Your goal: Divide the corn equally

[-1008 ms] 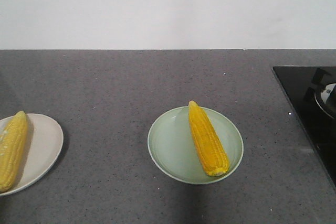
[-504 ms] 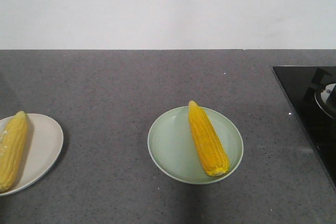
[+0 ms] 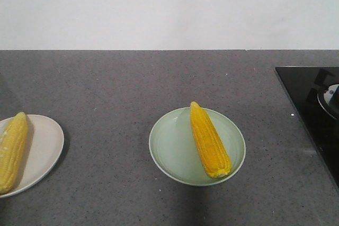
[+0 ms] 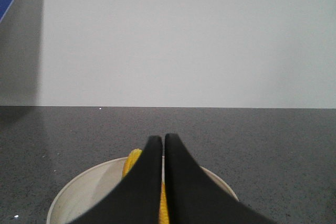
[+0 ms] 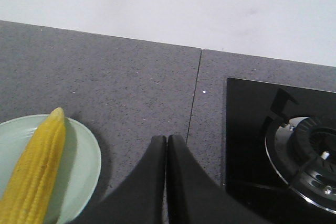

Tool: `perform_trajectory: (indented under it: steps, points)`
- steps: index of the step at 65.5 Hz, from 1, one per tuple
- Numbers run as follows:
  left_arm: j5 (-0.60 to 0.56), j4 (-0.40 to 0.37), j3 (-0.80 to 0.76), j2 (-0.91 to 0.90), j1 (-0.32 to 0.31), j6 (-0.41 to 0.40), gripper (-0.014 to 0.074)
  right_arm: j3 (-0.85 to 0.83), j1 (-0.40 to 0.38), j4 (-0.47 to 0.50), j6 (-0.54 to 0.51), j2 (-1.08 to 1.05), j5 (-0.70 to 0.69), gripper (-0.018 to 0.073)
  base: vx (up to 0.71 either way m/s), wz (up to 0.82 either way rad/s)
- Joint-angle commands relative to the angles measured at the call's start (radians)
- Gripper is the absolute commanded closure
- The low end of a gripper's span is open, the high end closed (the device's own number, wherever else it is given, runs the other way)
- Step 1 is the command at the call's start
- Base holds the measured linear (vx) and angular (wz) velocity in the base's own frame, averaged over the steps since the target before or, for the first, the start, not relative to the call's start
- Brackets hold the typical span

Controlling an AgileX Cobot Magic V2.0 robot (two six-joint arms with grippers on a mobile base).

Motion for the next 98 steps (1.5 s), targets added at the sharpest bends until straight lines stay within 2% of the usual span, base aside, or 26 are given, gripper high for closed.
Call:
perform_trajectory:
  steps: [1,13,26,37,62,74,98]
  points:
    - [-0.080,-0.003,0.013,-0.017,0.000,-0.001,0.0603,0.019,-0.004,-0.070,0.078,-0.031,-0.140,0.0570,0.00,0.00]
    - [-0.080,-0.003,0.013,-0.017,0.000,-0.001,0.0603,0.166,-0.004,-0.198,0.255,-0.149,-0.293,0.0570,0.00,0.00]
    - [-0.080,-0.003,0.013,-0.017,0.000,-0.001,0.0603,0.317,-0.004,-0.256,0.314,-0.303,-0.406,0.0570,0.00,0.00]
    - [-0.080,-0.003,0.013,-0.017,0.000,-0.001,0.0603,0.439,-0.004,-0.321,0.364,-0.441,-0.438,0.0570,0.00,0.00]
    - [-0.080,-0.003,0.013,-0.017,0.000,-0.001,0.0603,0.673,-0.004,-0.319,0.379,-0.738,-0.458,0.0570,0.00,0.00]
    - [-0.080,-0.003,0.013,-0.017,0.000,-0.001,0.0603,0.747,-0.004,-0.314,0.409,-0.739,-0.512,0.0570,0.00,0.00]
    - [-0.080,-0.003,0.013,-0.017,0.000,-0.001,0.0603,0.746,-0.004,-0.314,0.419,-0.739,-0.498,0.0570,0.00,0.00]
